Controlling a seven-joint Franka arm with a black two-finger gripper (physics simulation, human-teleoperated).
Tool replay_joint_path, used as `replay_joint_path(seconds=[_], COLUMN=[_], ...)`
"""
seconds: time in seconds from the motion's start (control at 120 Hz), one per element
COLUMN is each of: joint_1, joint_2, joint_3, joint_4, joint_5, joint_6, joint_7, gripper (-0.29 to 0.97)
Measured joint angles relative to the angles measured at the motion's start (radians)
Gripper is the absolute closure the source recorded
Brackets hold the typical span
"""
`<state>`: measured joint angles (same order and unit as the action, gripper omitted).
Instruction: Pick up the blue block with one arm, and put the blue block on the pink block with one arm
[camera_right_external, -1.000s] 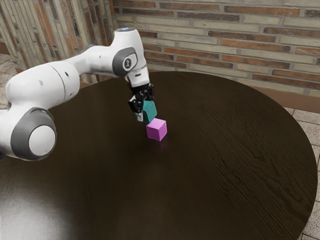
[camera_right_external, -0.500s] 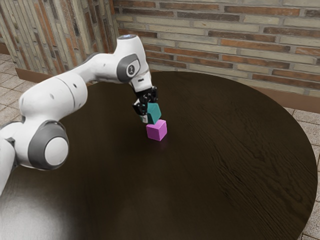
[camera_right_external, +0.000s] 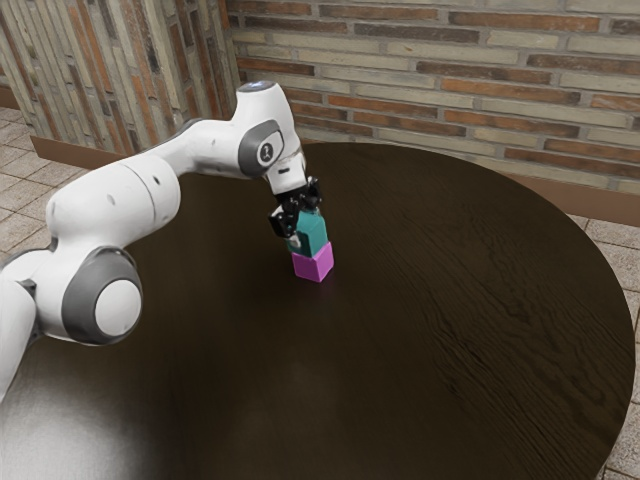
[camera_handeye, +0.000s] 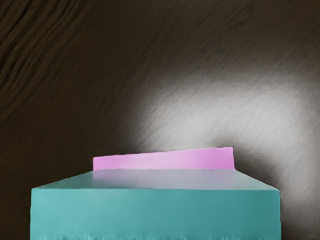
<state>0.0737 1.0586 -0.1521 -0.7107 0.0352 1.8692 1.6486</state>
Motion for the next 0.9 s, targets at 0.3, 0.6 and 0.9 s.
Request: replay_joint_path(seconds=[0.3, 0.6, 0.9], joint_1=[0.002, 0.030, 0.043], joint_2=[-0.001, -0.599, -0.976], joint_3=[0.003, 0.004, -0.014], joint_4=[-0.001, -0.545, -0.796], joint_5=[0.000, -0.002, 0.007], joint_6=[0.001, -0.053, -0.313], joint_7=[0.016, 0.003, -0.217], gripper=[0.05, 0.01, 0.00])
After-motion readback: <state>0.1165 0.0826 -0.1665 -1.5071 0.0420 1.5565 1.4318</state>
